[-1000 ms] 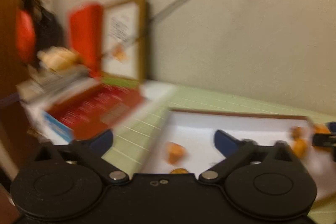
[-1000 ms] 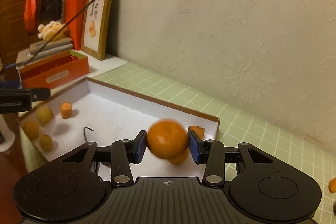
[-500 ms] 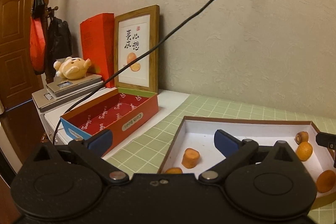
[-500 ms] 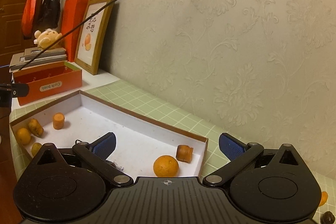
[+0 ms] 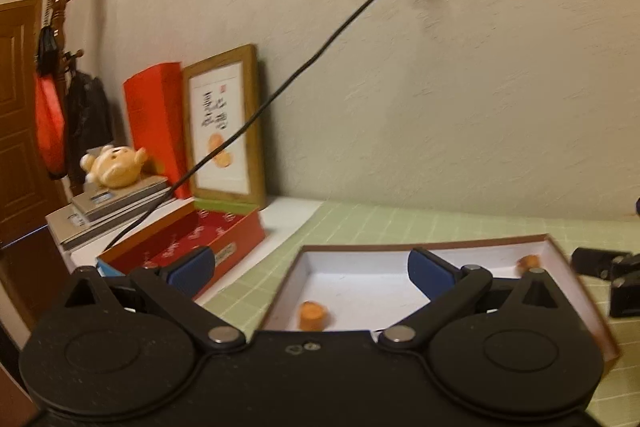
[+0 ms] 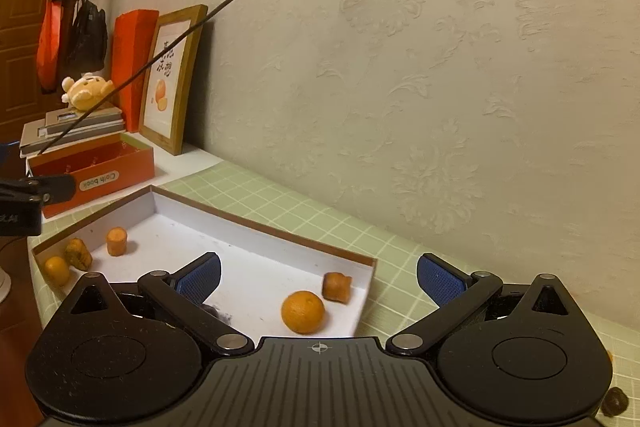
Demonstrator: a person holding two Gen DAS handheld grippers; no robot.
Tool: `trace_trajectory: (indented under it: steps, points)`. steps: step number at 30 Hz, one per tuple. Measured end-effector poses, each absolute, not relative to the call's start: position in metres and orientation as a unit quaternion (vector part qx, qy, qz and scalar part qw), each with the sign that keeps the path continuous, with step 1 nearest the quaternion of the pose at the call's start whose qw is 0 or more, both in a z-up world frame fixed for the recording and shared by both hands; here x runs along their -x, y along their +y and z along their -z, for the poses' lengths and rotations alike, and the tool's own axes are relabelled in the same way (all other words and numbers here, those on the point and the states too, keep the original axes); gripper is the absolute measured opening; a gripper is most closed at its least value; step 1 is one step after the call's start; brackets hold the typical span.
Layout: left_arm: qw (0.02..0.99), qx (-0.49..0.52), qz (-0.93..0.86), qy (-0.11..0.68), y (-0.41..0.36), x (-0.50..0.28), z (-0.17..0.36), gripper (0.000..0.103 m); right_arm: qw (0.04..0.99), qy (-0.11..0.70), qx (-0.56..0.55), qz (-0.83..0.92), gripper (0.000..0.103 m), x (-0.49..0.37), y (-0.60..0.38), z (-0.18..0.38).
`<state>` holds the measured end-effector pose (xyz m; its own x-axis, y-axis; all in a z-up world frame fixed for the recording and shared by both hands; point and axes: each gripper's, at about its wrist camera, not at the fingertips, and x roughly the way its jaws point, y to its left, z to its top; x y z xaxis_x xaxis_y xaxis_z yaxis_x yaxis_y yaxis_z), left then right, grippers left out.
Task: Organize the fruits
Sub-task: 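Move both open tools toward the kumquat and chestnut beside the thermos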
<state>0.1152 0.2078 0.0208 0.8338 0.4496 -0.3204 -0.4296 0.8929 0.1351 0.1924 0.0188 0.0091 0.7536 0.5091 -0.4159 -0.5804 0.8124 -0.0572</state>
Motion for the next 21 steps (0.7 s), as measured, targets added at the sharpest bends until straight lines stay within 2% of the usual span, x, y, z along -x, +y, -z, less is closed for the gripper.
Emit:
trace_trajectory:
  steps: [21]
  points:
    - [0.977, -0.057, -0.126, 0.161, 0.1, -0.14, -0.02, 0.097, 0.953, 0.194, 0.089, -0.216, 0.103, -0.183, -0.081, -0.017]
